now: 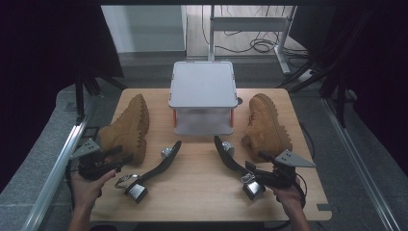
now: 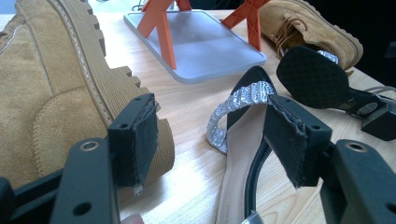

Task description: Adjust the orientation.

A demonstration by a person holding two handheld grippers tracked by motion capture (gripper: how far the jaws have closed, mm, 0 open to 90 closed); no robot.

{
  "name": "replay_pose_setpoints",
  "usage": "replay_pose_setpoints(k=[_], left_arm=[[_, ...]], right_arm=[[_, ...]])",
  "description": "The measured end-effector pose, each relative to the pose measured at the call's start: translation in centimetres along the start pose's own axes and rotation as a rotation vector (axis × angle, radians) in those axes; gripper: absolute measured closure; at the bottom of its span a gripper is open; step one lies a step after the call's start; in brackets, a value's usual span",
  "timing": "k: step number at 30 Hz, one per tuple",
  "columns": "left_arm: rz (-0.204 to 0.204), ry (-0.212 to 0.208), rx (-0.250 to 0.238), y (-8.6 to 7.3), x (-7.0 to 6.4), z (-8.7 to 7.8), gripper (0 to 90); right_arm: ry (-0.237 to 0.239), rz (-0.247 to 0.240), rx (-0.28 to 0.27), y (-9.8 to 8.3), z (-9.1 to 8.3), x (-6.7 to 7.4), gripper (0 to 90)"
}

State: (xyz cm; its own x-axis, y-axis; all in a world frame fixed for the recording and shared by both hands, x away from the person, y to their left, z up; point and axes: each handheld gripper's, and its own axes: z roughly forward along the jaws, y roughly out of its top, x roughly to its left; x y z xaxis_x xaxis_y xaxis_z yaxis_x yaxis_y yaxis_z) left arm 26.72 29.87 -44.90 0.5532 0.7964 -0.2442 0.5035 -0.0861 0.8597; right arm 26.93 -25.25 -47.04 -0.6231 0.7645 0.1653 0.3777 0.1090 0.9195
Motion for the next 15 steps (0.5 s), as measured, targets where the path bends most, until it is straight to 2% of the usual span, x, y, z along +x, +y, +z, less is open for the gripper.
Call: replay_pose_setpoints(k=[1,2,4,7,10,11,12,15], left_arm=[[0.000,0.000,0.000,0.0,0.0,0.0,35.5],[-0.002,-0.002,0.002,0.0,0.0,0.1,35.5],[0.001,-0.007,0.011,0.1,-0.2,0.2,35.6],[0.004,-0.007,0.007,0.3,-0.4,0.2,35.9],[0.011,0.008,-0.006,0.5,-0.8,-0.2,43.8],[0.018,0.020,-0.007,0.6,-0.9,-0.4,43.8],[0.023,0.025,-0.006,0.7,-1.0,-0.5,51.3],[0.029,0.021,-0.003,1.0,-1.2,-0.7,63.7]], right_arm=[[-0.016,0.014,-0.005,-0.1,0.0,-0.2,30.7],[-0.016,0.014,-0.005,-0.1,0.0,-0.2,30.7],[-0.020,0.048,-0.002,-0.2,0.0,-0.8,31.2],[-0.020,0.049,-0.001,-0.2,-0.1,-1.0,31.3],[-0.013,0.062,-0.001,-0.3,-0.2,-1.6,31.4],[-0.013,0.062,-0.001,-0.3,-0.2,-1.6,31.4],[0.000,0.064,-0.002,-0.1,-0.2,-1.7,32.2],[0.017,0.036,0.001,0.2,-0.2,-1.8,36.0]])
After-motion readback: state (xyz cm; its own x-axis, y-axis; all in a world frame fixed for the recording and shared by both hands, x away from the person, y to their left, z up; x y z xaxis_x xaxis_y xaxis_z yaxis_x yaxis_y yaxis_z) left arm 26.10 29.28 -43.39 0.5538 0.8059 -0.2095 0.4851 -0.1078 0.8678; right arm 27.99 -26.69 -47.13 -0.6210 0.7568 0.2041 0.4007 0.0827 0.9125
